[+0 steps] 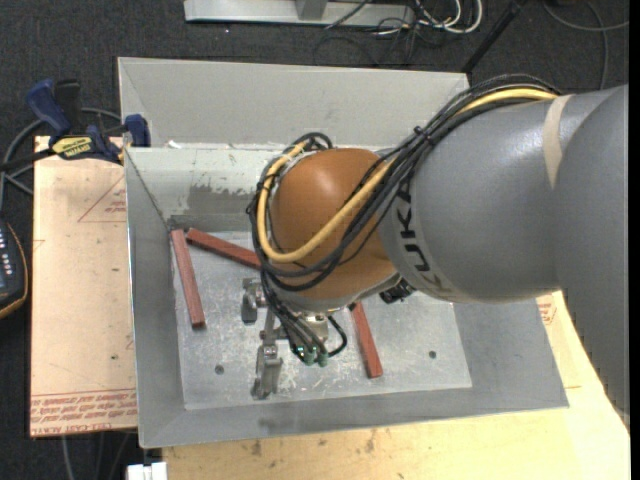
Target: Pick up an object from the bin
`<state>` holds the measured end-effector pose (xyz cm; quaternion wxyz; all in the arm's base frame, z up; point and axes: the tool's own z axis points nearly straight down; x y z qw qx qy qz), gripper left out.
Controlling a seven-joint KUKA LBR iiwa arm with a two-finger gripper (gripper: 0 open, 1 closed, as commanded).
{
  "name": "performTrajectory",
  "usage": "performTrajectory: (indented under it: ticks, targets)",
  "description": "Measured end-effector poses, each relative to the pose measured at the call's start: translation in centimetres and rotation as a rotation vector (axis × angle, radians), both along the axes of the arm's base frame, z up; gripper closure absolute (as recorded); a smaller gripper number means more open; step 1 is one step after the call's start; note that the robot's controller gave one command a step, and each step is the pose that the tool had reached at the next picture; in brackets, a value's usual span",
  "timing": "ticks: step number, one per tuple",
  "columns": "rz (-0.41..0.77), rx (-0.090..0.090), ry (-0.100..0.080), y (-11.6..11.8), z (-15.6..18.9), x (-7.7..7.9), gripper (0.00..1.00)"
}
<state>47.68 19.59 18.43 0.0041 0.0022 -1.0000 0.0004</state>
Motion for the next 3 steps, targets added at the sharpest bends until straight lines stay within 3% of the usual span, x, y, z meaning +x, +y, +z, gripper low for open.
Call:
performTrajectory:
  ticks: [1,2,3]
  targets:
    - [0.359,0.004,-0.024,-8.8,-11.3,1.1,0.0]
    - [0.322,-0.003,-0.016,-26.3,-8.3,10.1,0.0]
    - [0.45,0.008,-0.008,-17.2,-8.5,7.0,0.0]
